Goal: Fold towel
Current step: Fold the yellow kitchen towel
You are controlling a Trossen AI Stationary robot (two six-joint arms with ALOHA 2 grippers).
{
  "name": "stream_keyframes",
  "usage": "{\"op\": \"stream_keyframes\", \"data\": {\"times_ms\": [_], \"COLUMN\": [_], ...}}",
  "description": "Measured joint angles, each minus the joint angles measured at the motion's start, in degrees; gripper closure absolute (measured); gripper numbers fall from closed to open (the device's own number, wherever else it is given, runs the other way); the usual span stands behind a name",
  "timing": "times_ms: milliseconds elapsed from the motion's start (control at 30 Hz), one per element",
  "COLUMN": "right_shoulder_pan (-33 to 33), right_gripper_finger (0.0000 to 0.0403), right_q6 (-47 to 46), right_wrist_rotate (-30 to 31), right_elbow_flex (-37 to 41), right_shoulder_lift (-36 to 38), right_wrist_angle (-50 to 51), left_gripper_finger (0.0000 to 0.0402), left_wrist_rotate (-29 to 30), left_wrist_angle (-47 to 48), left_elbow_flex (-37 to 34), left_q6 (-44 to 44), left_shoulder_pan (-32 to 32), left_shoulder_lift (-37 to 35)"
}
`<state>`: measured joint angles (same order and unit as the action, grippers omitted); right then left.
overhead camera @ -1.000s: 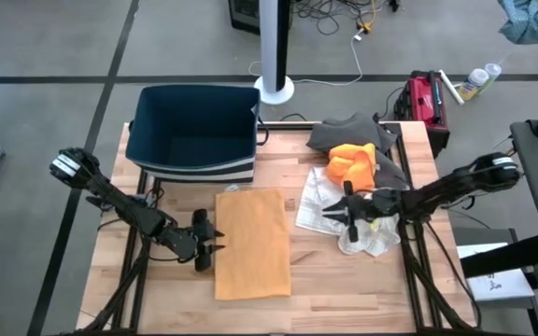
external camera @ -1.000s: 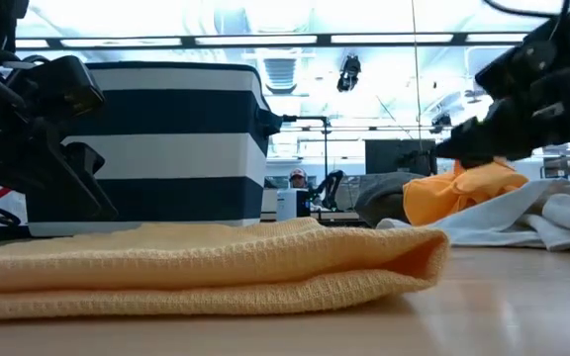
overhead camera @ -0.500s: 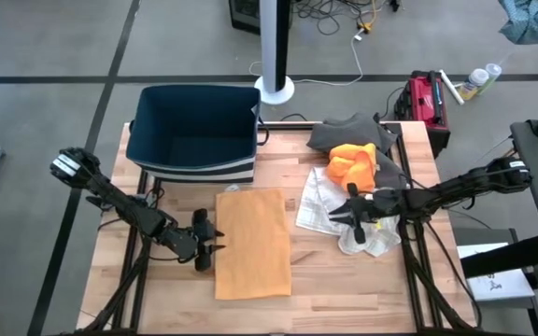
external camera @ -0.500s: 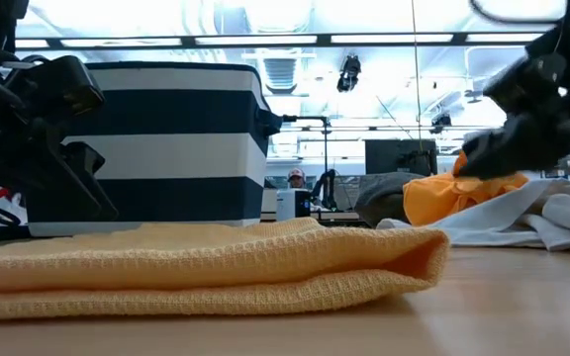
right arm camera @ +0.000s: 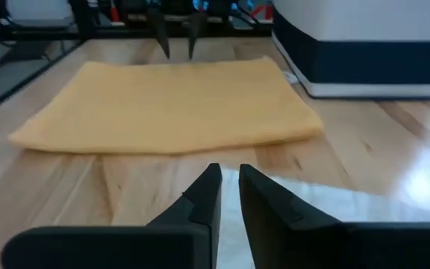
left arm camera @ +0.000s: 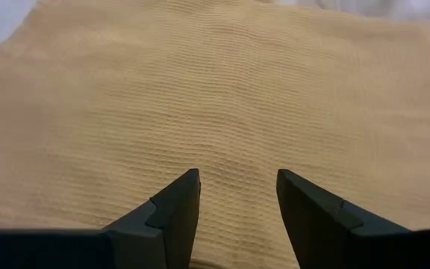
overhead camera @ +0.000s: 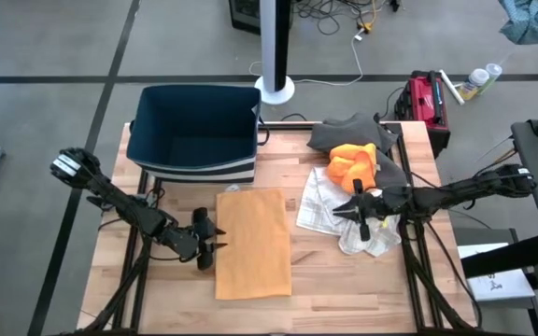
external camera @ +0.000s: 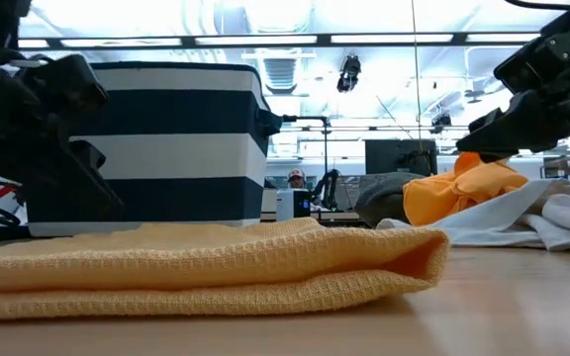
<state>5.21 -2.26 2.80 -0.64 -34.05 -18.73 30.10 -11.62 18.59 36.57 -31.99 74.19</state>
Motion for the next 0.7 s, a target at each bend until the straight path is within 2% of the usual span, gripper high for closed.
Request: {"op": "stream_keyframes", "data": {"times_ms": [167, 267, 400, 533, 700], "right_shoulder_pan": [0.00, 0.00, 0.00, 0.00, 0.00], "right_gripper_finger": [0.0352, 0.0345, 0.0337, 0.0330, 0.0327], "right_q6": [-0.71, -0.73, 2.15, 5.78, 5.28], "right_wrist_rotate": [0.26, 0.24, -0.30, -0.26, -0.26], "right_elbow_flex": [0.00, 0.00, 0.00, 0.00, 0.00], "right_shoulder_lift": [11.25, 18.43, 25.99, 29.11, 28.66], "right_wrist_angle": [11.15, 16.73, 17.39, 17.43, 17.47], "left_gripper_finger": [0.0230, 0.0230, 0.0230, 0.0230, 0.0230], "left_wrist_rotate": [-0.09, -2.47, -6.43, -8.68, -7.32], "left_wrist_angle": [-0.32, -0.36, -0.45, -0.47, -0.43], "left_elbow_flex": [-0.01, -0.40, -0.44, -0.44, -0.44], "left_q6": [0.70, -1.58, -4.50, -6.47, -6.53], "left_shoulder_pan": [1.75, 2.34, 2.47, 2.40, 2.42], "left_shoulder_lift": [0.00, -0.04, -0.02, -0.02, -0.02]}}
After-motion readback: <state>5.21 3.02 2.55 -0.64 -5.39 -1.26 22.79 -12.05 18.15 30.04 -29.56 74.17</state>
